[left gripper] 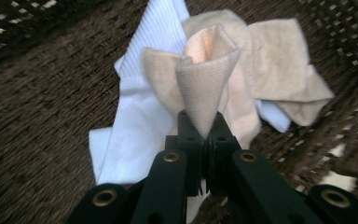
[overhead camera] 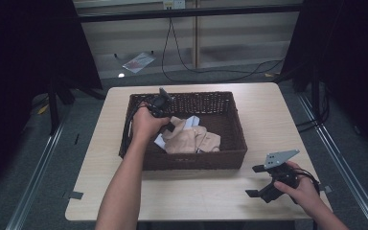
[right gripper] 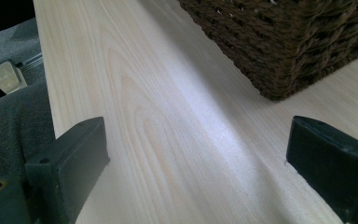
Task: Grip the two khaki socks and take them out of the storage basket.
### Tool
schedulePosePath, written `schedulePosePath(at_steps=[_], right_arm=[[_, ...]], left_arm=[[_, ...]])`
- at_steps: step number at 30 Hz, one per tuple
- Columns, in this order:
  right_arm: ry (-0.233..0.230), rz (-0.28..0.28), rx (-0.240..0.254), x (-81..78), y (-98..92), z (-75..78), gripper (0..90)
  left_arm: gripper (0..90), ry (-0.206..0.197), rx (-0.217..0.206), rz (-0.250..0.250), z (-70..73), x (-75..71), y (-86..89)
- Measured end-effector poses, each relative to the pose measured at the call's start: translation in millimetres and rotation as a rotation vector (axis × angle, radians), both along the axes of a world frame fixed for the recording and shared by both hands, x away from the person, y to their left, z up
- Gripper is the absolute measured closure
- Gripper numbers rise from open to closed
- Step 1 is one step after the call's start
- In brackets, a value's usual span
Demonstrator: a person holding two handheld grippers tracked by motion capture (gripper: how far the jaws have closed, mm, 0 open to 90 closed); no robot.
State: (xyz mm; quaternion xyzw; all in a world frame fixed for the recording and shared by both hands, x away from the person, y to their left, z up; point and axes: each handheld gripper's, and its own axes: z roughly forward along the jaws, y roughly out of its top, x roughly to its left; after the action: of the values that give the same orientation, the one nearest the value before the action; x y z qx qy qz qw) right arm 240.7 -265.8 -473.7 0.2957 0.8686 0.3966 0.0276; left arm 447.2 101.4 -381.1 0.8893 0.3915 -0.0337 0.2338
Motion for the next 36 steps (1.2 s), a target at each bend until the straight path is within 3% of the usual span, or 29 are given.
schedulePosePath(at_steps=[7,14,21,36], right_arm=[[-0.005,0.003,0.001,0.2,0.5,-0.2,5.1],[-0.005,0.004,0.001,0.0,0.9,-0.3,5.1],[-0.002,0.002,0.001,-0.1,1.3,-0.5,5.1],[0.001,0.004,0.0,0.0,2.2,-0.9,5.1]], left_arm=[[87.1,0.024,-0.014,-0.009,27.8,-5.7,2.8],[87.1,0.022,-0.008,-0.034,51.2,-9.6,5.8],[87.1,0.041,-0.01,-0.029,65.4,-13.2,8.7],[87.0,0.083,-0.015,-0.082,90.8,-25.0,10.5]])
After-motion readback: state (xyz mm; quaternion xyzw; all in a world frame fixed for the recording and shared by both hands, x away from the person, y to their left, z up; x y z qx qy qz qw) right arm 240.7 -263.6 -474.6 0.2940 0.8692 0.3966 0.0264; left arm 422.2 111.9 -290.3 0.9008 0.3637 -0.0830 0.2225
